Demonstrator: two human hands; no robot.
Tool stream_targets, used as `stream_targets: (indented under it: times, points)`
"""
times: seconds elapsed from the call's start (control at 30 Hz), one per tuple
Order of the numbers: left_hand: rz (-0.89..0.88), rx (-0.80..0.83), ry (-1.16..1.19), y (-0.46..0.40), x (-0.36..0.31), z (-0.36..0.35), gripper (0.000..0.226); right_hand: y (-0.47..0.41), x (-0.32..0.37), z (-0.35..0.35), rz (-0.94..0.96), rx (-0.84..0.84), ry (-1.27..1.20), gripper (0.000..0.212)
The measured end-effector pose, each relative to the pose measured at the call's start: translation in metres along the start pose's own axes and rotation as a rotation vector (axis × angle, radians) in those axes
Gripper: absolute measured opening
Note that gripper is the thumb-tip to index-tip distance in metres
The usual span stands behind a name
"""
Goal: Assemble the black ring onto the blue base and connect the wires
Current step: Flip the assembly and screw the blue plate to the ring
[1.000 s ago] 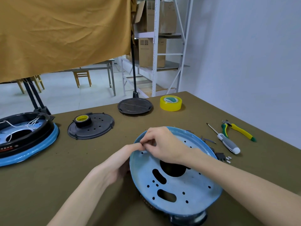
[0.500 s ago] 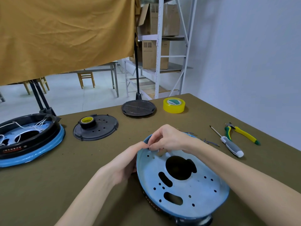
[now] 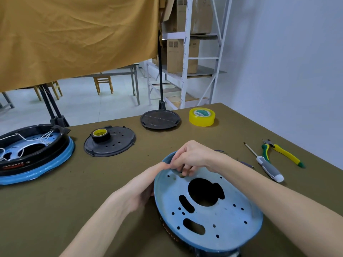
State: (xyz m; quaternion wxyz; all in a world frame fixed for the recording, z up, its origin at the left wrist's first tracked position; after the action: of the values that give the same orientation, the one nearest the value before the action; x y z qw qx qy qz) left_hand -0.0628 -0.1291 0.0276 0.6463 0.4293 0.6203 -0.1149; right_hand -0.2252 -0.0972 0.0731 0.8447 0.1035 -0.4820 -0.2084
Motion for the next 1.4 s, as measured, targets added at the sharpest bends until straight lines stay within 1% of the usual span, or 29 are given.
stream_targets:
  times: [0.03, 0.1, 0.13, 0.2, 0.23, 0.3, 0.4, 0.47, 0.57, 0.67, 0.7, 0.8, 0.9, 1.0, 1.1, 1.17, 1.23, 1.3, 1.4]
  points:
    - [0.010, -0.013, 0.016, -0.001, 0.001, 0.000, 0.036, -0.001, 0.001, 0.000, 0.023, -0.020, 0.009, 0.002]
    - [-0.009, 0.001, 0.014, -0.005, 0.002, 0.000, 0.039, 0.000, 0.004, -0.002, 0.159, -0.075, 0.061, 0.005]
    - [-0.010, 0.000, 0.001, -0.007, 0.003, 0.001, 0.041, 0.003, 0.005, -0.004, 0.257, -0.106, 0.131, 0.006]
    - [-0.014, 0.000, 0.009, -0.007, 0.004, 0.000, 0.044, 0.011, 0.008, -0.009, 0.454, -0.187, 0.355, 0.006]
    - [-0.013, 0.001, 0.002, -0.006, 0.004, 0.000, 0.045, 0.015, 0.008, -0.013, 0.522, -0.226, 0.462, 0.005]
    - [-0.012, 0.003, -0.015, -0.003, 0.001, -0.002, 0.045, 0.017, 0.008, -0.017, 0.580, -0.269, 0.562, 0.008]
    - [0.012, 0.013, -0.028, -0.001, 0.002, -0.001, 0.041, 0.017, 0.006, -0.021, 0.559, -0.296, 0.618, 0.013]
    - [0.008, 0.030, -0.019, 0.000, 0.002, 0.000, 0.043, 0.017, 0.006, -0.023, 0.533, -0.322, 0.636, 0.016]
    - [0.007, 0.034, -0.019, 0.000, 0.002, 0.001, 0.047, 0.018, 0.008, -0.025, 0.539, -0.334, 0.621, 0.013]
    - [0.001, 0.033, -0.017, 0.001, 0.003, 0.001, 0.046, 0.022, 0.007, -0.021, 0.579, -0.292, 0.477, 0.012]
    - [-0.002, 0.037, -0.010, 0.002, 0.003, 0.000, 0.046, 0.023, 0.007, -0.018, 0.586, -0.285, 0.464, 0.011]
    - [-0.016, 0.042, -0.026, 0.001, 0.003, 0.000, 0.045, 0.024, 0.006, -0.014, 0.592, -0.316, 0.540, 0.008]
    - [-0.007, 0.021, -0.044, 0.000, 0.003, 0.000, 0.045, 0.023, 0.011, -0.013, 0.574, -0.368, 0.628, 0.010]
    - [0.002, 0.018, -0.038, 0.001, 0.003, 0.001, 0.049, 0.025, 0.010, -0.010, 0.578, -0.402, 0.594, 0.014]
    - [0.002, 0.030, -0.033, 0.001, 0.001, 0.000, 0.041, 0.029, 0.007, -0.012, 0.605, -0.410, 0.627, 0.014]
    - [0.004, 0.031, -0.038, 0.002, 0.000, 0.001, 0.038, 0.029, 0.006, -0.013, 0.591, -0.421, 0.614, 0.013]
    - [0.008, 0.032, -0.037, 0.002, -0.001, 0.002, 0.042, 0.029, 0.007, -0.010, 0.581, -0.442, 0.566, 0.012]
    - [0.014, 0.039, -0.026, 0.002, -0.001, 0.002, 0.044, 0.029, 0.009, -0.012, 0.598, -0.421, 0.511, 0.009]
    - [0.009, 0.043, -0.022, 0.002, 0.000, 0.004, 0.044, 0.024, 0.010, -0.018, 0.566, -0.430, 0.538, 0.009]
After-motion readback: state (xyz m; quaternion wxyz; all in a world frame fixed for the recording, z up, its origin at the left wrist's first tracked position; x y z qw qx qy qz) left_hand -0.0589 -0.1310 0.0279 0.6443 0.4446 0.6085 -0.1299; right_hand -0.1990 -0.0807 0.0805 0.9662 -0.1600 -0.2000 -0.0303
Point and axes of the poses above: each hand's wrist, its own y-axis away from the middle knuckle, its own z-axis out of the back of the hand, x = y × z, the point moved 5 cm from there along -y, towards the middle knuckle, and after that the axes turned 3 degrees about -z, right-handed, at the moved point
